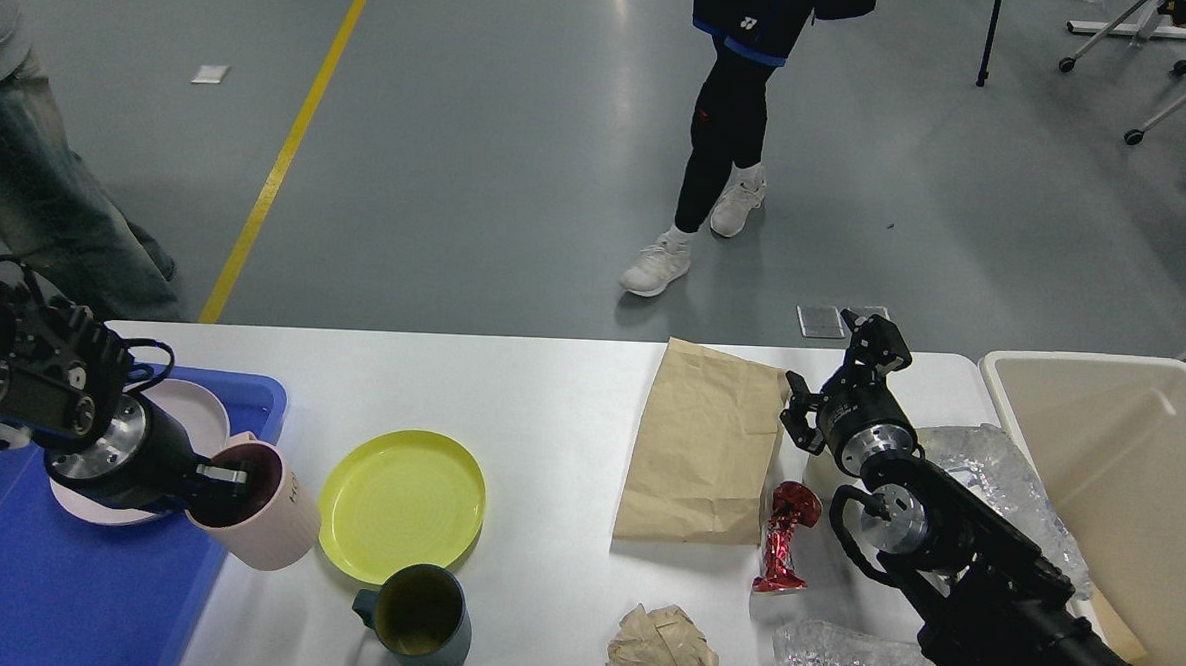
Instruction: Tidy desktop
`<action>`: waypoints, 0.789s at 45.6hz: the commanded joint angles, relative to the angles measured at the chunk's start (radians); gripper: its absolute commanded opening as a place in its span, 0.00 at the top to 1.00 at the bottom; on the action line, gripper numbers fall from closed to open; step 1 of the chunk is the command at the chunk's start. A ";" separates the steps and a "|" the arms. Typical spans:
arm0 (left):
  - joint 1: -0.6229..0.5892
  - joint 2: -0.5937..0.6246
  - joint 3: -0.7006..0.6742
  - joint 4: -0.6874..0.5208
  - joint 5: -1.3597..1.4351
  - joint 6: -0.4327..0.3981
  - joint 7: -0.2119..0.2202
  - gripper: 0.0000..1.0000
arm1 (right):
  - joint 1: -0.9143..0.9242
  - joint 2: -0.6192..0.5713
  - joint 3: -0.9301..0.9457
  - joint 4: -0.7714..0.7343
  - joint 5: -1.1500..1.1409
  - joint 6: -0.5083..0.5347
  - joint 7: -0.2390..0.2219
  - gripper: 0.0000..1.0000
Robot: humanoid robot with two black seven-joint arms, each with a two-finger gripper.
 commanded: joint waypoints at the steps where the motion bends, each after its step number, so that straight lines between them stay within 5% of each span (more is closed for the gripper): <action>1: -0.038 0.060 0.019 -0.026 0.022 -0.016 0.000 0.98 | 0.000 0.000 0.000 0.000 0.000 -0.001 0.000 0.00; 21: -0.056 0.167 0.051 -0.028 0.050 -0.010 0.001 0.97 | 0.000 0.000 0.000 0.000 0.000 -0.001 0.000 0.00; 36: 0.233 0.252 0.054 0.132 0.050 0.173 0.001 0.96 | -0.001 -0.001 0.000 0.002 0.000 -0.001 0.000 0.00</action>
